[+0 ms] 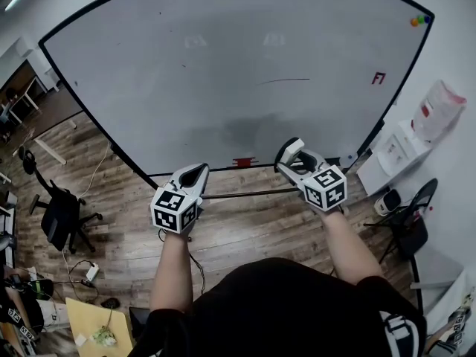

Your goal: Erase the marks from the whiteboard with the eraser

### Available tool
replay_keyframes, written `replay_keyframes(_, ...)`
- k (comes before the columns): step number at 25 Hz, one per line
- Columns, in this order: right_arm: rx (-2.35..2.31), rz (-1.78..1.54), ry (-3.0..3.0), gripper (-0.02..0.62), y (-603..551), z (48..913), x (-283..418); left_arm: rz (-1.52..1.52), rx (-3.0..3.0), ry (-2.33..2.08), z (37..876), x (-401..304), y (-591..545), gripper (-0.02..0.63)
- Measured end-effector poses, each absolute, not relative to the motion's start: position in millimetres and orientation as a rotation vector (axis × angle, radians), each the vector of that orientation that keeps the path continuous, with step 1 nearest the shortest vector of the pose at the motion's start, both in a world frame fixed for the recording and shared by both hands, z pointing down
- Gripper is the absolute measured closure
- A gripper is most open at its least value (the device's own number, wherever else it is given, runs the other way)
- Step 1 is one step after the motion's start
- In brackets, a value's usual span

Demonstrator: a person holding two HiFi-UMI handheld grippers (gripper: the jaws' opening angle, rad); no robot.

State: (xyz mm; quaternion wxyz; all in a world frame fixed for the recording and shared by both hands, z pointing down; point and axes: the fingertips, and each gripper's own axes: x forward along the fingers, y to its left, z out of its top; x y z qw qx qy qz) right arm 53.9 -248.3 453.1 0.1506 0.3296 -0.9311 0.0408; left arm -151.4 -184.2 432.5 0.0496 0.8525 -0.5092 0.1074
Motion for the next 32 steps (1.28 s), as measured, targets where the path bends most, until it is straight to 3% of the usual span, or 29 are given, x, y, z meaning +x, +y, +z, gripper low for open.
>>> replay_keyframes(32,0.929,0.025,-2.707,0.344,-289.8,438.7,81.3,0.356,2.599,-1.577,426.9,-117.1,-216.6,0.595)
